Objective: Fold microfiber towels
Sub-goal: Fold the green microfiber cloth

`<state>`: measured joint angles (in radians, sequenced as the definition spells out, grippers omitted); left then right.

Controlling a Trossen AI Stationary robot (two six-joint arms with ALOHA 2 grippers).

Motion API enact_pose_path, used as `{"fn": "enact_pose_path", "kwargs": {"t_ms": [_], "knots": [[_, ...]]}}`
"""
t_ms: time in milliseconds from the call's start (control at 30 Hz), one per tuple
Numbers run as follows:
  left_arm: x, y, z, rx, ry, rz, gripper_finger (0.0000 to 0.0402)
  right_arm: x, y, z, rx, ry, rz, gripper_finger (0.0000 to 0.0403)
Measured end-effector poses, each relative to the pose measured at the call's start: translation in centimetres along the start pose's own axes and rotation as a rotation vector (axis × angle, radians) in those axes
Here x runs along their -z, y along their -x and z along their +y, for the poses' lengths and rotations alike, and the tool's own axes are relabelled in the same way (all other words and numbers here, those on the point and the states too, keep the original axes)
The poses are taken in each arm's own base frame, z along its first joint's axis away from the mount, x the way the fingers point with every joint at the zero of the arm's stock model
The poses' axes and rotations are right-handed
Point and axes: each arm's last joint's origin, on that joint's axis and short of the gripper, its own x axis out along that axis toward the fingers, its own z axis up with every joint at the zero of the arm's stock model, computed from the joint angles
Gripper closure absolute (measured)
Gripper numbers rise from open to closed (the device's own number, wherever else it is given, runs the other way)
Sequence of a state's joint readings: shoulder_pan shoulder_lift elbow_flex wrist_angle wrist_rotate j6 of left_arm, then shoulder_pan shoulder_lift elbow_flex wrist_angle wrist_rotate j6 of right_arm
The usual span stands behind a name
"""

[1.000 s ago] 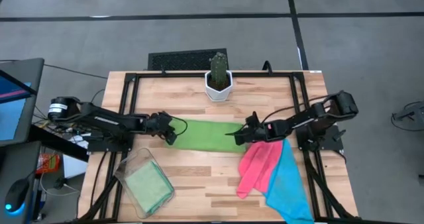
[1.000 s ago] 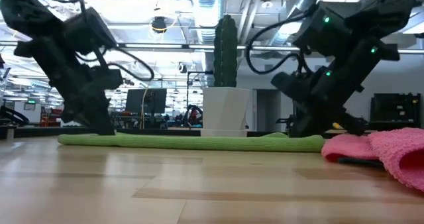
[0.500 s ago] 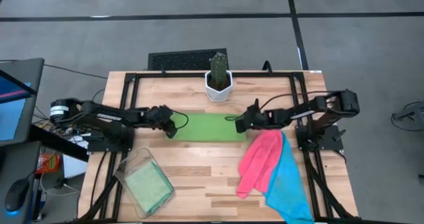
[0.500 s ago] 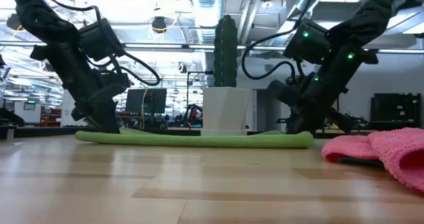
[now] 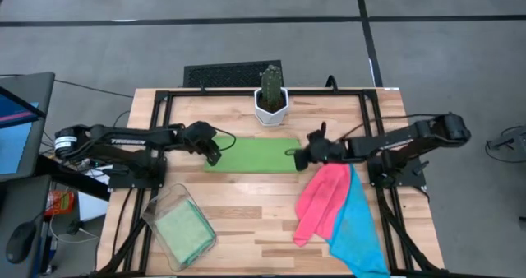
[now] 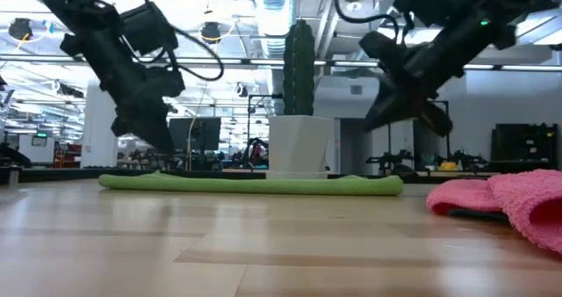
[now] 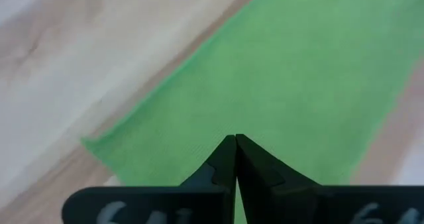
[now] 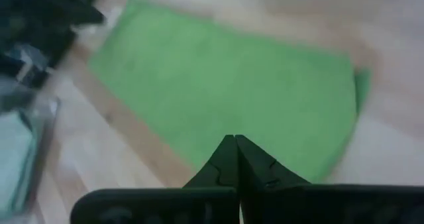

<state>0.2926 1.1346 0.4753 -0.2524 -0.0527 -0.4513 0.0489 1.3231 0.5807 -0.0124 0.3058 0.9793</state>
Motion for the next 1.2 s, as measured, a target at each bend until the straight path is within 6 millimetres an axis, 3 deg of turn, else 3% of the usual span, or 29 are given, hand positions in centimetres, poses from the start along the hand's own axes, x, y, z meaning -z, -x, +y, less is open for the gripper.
{"fn": "enact_pose_path", "kwargs": {"t_ms": [267, 400, 533, 733, 833, 933, 1033, 1200], "knots": [[3.2, -0.5, -2.7, 0.227, 0.047, -0.006, 0.0401, 5.5, -1.5, -0.2, 0.076, -0.036, 0.094, 0.0383], [5.3, -1.2, -2.7, 0.131, 0.060, -0.003, 0.0401, 7.1, -2.5, -0.7, 0.131, -0.049, 0.131, 0.0388], [6.1, -1.6, -2.2, 0.073, 0.090, -0.002, 0.0401, 7.8, -3.3, -1.0, 0.161, -0.083, 0.133, 0.0383], [6.5, -1.7, -2.0, 0.059, 0.084, 0.029, 0.0401, 7.4, -2.8, -0.1, 0.066, -0.109, 0.126, 0.0381], [6.5, -1.7, -2.0, 0.069, 0.080, 0.033, 0.0401, 5.5, -1.2, 2.3, -0.128, -0.147, 0.005, 0.0385], [6.5, -1.7, -2.0, 0.057, 0.077, 0.023, 0.0401, 4.2, -0.4, 3.8, -0.198, -0.113, -0.113, 0.0387], [6.4, -1.7, -1.9, 0.045, 0.077, 0.013, 0.0401, 3.4, -1.0, 4.3, -0.192, -0.088, -0.132, 0.0386], [6.4, -1.7, -1.9, 0.035, 0.077, 0.005, 0.0401, 3.4, -3.7, 4.1, -0.141, -0.060, -0.066, 0.0386]]}}
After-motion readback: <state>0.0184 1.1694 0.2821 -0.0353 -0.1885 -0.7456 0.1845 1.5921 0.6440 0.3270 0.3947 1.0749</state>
